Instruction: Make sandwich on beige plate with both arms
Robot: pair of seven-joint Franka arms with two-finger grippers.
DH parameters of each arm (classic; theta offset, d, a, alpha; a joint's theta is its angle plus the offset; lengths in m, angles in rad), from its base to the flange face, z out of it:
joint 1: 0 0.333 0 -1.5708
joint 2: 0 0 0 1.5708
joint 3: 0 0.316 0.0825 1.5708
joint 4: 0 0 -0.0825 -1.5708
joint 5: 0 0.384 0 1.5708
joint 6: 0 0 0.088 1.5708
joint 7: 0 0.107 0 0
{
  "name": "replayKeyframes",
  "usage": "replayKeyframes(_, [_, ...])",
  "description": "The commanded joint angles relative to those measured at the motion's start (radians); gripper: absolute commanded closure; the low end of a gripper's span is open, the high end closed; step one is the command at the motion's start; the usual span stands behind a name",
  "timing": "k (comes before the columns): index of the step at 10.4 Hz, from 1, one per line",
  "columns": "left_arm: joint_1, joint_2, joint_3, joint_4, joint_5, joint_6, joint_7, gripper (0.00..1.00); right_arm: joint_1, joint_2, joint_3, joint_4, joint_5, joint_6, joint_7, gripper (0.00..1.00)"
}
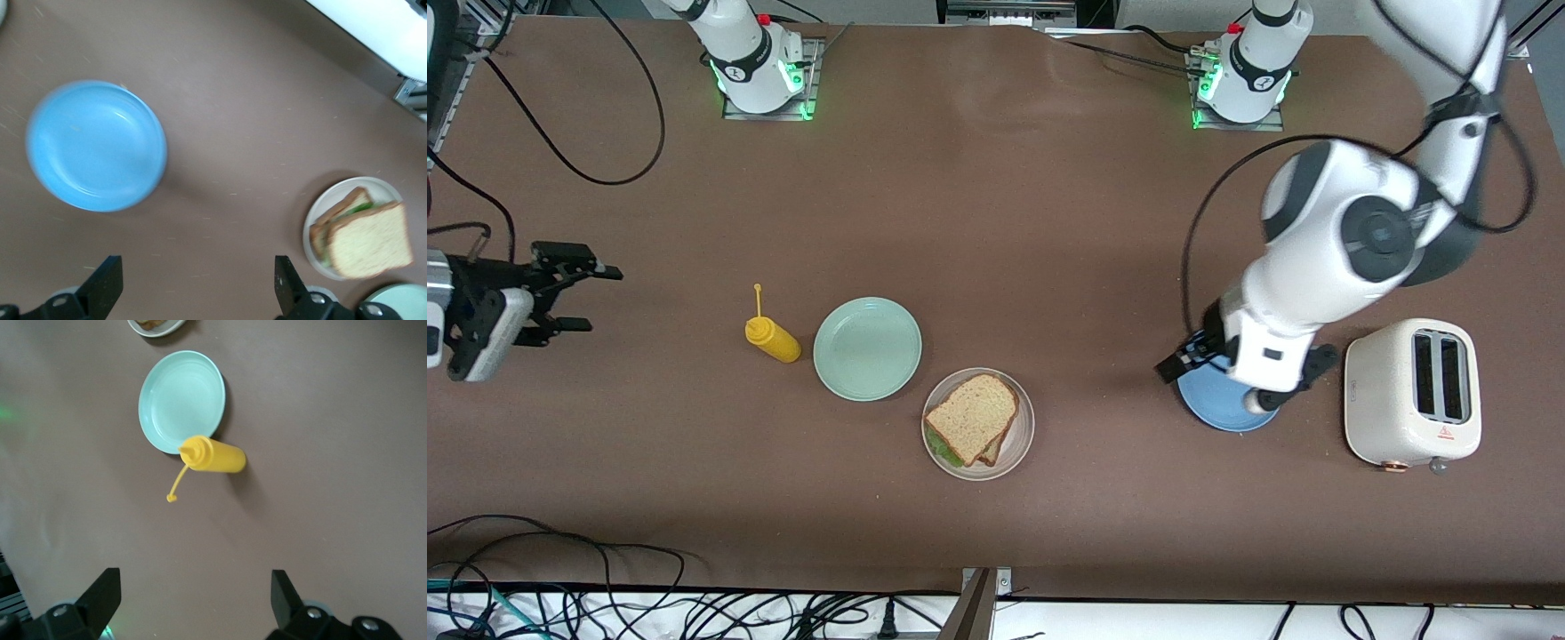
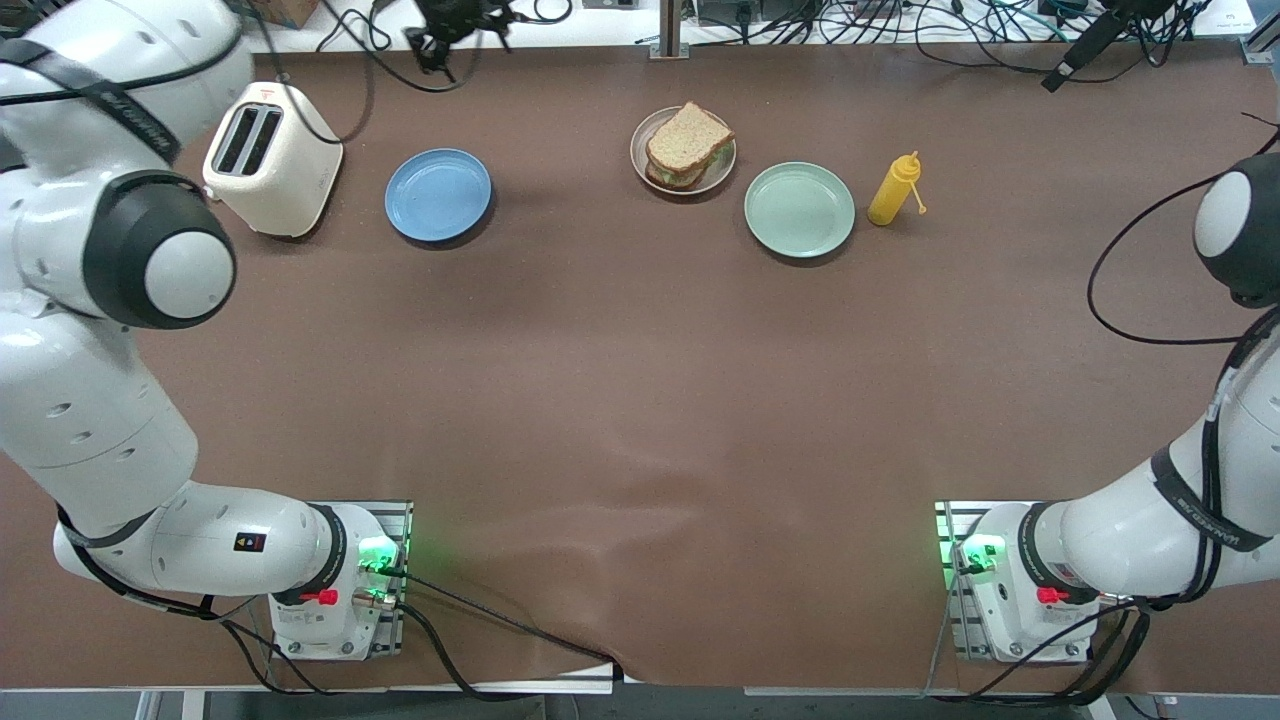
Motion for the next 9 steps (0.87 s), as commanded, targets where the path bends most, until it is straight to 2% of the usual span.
replayKeyframes(1, [0.062, -0.085, 0.001, -0.024, 0.025, -0.099, 0.224, 0.0, -0.027, -0.129, 0.033, -0.16, -0.042, 0.095, 0.011, 0.0])
replayKeyframes(3, [0.09, -0.125, -0.001, -0.021, 0.151, -0.143, 0.407, 0.0, -0.035, -0.181, 0.088, -0.166, -0.132, 0.146, 0.049, 0.0])
replayKeyframes(5, [0.102, -0.151, 0.002, -0.02, 0.21, -0.192, 0.559, 0.0, -0.056, -0.215, 0.124, -0.169, -0.166, 0.138, 0.234, 0.0])
replayKeyframes(7, [0.173, -0.163, -0.01, -0.026, 0.147, -0.193, 0.593, 0.01, -0.059, -0.253, 0.154, -0.206, -0.204, 0.151, 0.363, 0.0])
replayKeyframes(9, [0.229, -0.172, -0.01, -0.034, 0.081, -0.189, 0.648, 0.04, -0.063, -0.289, 0.24, -0.206, -0.353, 0.146, 0.516, 0.0])
